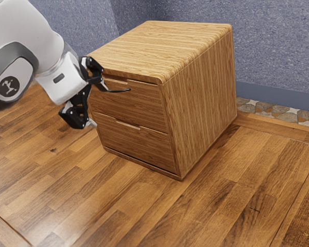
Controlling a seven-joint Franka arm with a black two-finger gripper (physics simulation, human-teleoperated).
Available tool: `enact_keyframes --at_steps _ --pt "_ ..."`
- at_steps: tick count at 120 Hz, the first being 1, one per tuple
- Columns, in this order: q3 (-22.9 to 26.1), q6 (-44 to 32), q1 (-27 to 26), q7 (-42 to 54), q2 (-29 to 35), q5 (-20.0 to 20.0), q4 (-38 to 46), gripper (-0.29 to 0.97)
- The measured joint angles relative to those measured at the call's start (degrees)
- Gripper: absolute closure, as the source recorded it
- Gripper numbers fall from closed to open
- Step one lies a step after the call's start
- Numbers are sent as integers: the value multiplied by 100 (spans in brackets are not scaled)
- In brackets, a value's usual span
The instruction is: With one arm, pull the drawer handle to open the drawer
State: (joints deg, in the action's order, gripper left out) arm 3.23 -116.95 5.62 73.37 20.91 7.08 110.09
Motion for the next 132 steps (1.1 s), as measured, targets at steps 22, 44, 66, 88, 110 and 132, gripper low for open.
enact_keyframes --at_steps 22,44,66,88,110,132 --pt "-115 -129 2 519 -47 55 27 0" --pt "-203 -184 -2 904 17 70 130 0" --pt "-235 -335 6 1185 -294 79 68 0" --pt "-337 -459 10 1392 -516 84 -148 0" --pt "-445 -510 6 1545 -640 81 -285 0" --pt "-609 -529 -3 1659 -711 81 -363 0"
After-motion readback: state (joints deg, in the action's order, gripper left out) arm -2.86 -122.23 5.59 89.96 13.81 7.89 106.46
